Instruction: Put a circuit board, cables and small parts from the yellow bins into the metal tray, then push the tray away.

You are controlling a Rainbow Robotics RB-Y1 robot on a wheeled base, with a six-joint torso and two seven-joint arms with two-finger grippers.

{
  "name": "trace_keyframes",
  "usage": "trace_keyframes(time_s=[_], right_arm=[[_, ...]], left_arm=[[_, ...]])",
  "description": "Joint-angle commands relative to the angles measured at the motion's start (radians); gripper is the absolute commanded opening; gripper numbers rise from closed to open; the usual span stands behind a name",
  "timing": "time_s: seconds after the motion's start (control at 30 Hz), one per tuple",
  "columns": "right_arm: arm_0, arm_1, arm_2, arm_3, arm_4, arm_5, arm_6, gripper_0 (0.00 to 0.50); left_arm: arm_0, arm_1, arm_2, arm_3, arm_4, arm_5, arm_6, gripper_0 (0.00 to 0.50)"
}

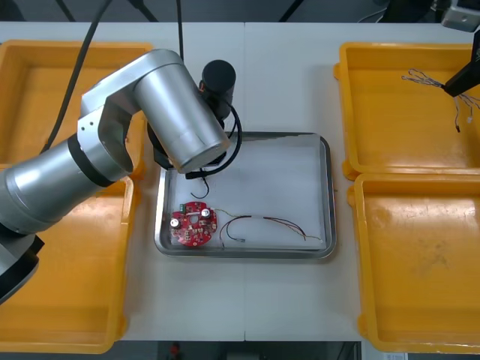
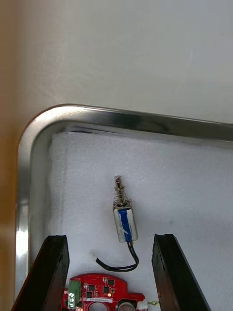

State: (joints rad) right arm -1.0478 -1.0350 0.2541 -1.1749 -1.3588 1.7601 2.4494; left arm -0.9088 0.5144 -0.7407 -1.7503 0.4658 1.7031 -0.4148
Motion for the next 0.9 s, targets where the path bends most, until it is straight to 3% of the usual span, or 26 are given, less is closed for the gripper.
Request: trace_keyframes(time_s=[0.03,0.2,0.5,0.67,0.9], right_arm=[[0.018,-0.022,-0.035,-0.101,0.012,-0.034,-0.044,0.0],[0.066,-0.007,-0.035,-0.197,0.012,-0.074,-0.086,0.0],[0.152,0.072,-0.026,-0.436,0.061,-0.119,-0.194,0.0],[0.155,0.104,0.051,-0.525,0.084,-0.143,-0.199,0.0],[0.157,0.168,0.174,-0.591,0.118,-0.206,-0.217,0.0]], left_arm=[[-0.119,0.096,0.009,-0.035,0.108,0.02,0.08,0.5],[-0.199,0.168,0.034,-0.026,0.238,0.039,0.08,0.5],[-0.28,0.237,0.155,0.072,0.395,0.089,0.074,0.5],[-0.297,0.268,0.204,0.149,0.418,0.087,0.057,0.5],[-0.302,0.32,0.23,0.259,0.418,0.0,-0.027,0.5]])
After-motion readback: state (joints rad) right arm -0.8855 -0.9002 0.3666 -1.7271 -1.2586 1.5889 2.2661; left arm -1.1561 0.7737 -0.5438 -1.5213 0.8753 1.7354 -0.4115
